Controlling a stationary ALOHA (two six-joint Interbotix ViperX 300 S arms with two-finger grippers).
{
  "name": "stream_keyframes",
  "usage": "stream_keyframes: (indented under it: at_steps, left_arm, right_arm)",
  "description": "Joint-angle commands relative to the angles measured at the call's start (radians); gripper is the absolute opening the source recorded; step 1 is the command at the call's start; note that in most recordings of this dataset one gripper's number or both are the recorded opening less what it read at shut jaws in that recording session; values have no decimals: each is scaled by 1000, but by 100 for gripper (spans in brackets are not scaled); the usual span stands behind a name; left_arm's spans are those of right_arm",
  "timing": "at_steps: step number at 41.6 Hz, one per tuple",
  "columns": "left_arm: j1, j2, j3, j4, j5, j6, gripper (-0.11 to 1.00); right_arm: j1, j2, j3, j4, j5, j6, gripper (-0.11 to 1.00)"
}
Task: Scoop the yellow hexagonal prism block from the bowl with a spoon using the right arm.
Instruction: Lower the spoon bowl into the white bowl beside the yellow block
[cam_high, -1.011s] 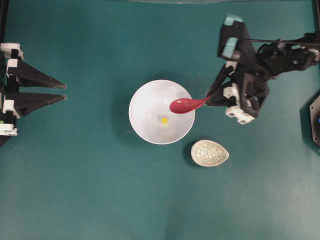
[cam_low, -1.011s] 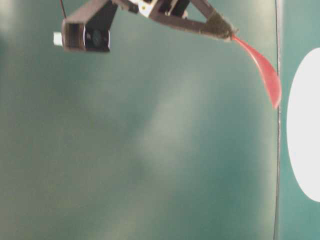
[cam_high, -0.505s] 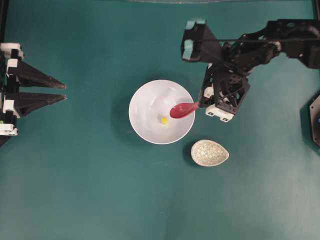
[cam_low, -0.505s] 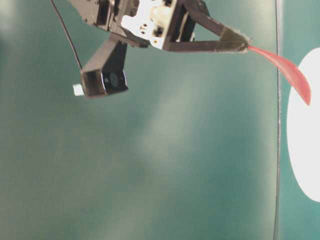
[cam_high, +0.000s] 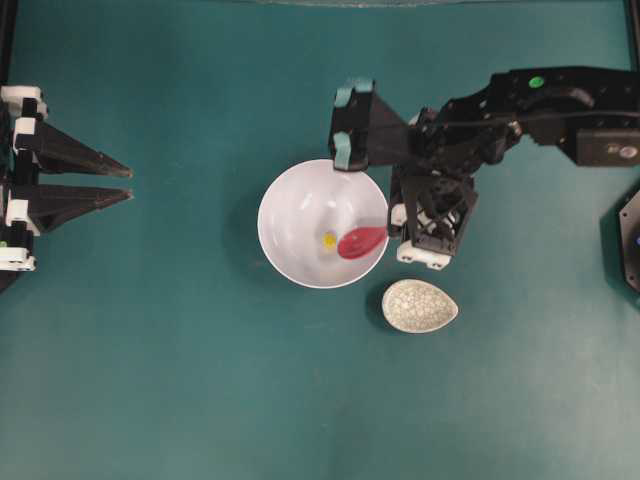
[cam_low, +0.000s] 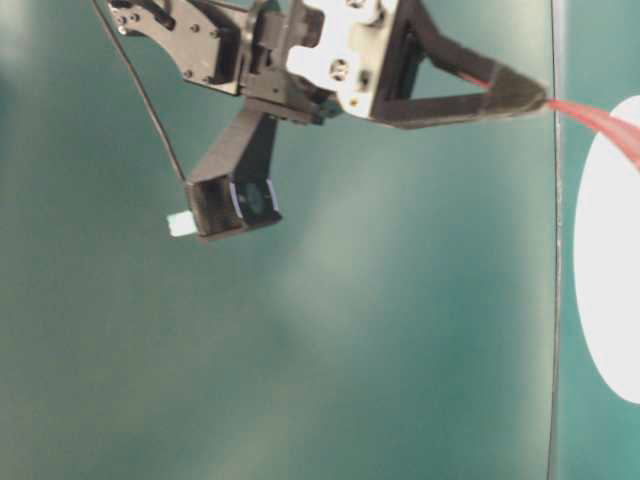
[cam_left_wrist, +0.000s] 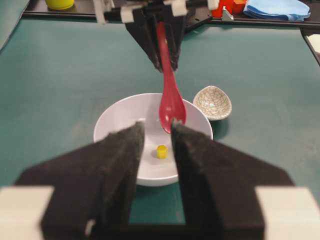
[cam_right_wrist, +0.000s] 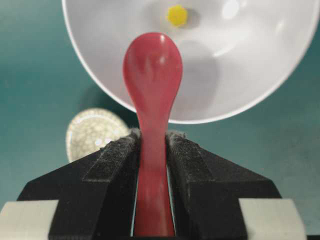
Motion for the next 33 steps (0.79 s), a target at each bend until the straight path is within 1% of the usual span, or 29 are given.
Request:
stream_keyframes:
  at_steps: [1,13,33]
  left_arm:
    - [3,8,-11,3,-5,0,27]
    - [3,8,-11,3,-5,0,28]
    - [3,8,-11,2,-5,0,28]
  right_arm:
    - [-2,-8,-25,-2,0,2,25]
    - [-2,21,-31,-46,-5,3,25]
    - [-2,95,-91,-52,-12,0,25]
